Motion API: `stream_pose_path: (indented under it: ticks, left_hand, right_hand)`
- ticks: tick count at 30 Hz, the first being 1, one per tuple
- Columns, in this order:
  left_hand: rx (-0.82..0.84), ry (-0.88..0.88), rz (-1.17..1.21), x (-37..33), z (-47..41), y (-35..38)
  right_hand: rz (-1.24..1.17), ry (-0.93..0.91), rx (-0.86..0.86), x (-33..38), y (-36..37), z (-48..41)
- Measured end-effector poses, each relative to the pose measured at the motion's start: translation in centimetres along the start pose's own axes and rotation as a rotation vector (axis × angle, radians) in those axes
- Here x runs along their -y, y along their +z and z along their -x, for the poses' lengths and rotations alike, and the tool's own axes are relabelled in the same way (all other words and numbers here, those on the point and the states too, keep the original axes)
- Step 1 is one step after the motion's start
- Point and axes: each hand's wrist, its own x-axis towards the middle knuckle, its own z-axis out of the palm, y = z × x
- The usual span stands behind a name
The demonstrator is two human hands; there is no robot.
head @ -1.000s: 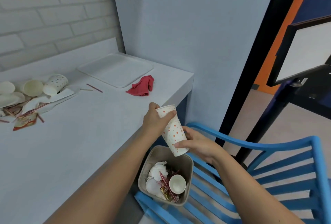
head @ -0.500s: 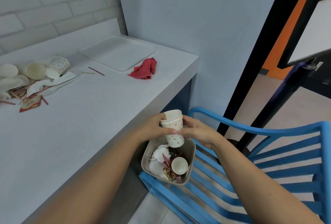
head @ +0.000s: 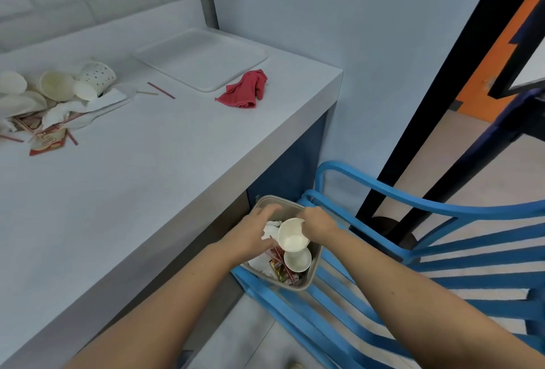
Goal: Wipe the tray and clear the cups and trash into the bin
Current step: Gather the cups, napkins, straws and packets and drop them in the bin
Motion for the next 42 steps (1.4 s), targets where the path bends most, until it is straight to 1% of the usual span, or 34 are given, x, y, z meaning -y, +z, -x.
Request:
stream_pose_path:
  ticks: [3,6,10,18,24,26,31,34,38,42]
  left_hand:
    - [-0.062,-0.054,-0.01,0.8,0.5,-0.4]
    - [-0.098,-0.074,-0.015,1.3,0.7,-0.4]
    - [-0.114,-0.099,0.001,1.8,0.8,-0.5]
    - [-0.164,-0.083,0.031,1.3,1.2,-1.7]
    - [-0.178,-0.053,0.052,1.1,1.2,-2.4]
    - [-0.182,-0.04,0.037,0.9,1.2,-2.6]
    - [-0.205,0.006,0.055,0.0,1.2,-3.4]
    - [-0.262,0.042,0.075,-0.5,1.3,-4.4]
    - [-0.438,0.109,0.103,-1.1,2.3,-6.4]
    - [-0.652,0.158,0.117,-0.9,4.1,-9.5]
  right_hand:
    - [0.117,-0.036,0.07,0.1,1.8,-0.9]
    - [0.164,-0.028,0.124,0.6,3.2,-1.6]
    - [0.236,-0.022,0.108,0.8,4.9,-2.0]
    - [0.18,0.072,0.154,1.1,7.7,-2.0]
    - [0.174,0.09,0.254,1.6,6.8,-1.8]
    - [0.204,0.097,0.298,1.7,6.1,-1.7]
    - [0.251,0.072,0.317,3.4,1.2,-0.8]
    - [0.288,0.034,0.405,5.9,-2.6,-0.6]
    - [0.291,-0.004,0.474,9.8,-6.7,-0.1]
    - [0.354,-0.163,0.431,15.0,-11.3,2.3]
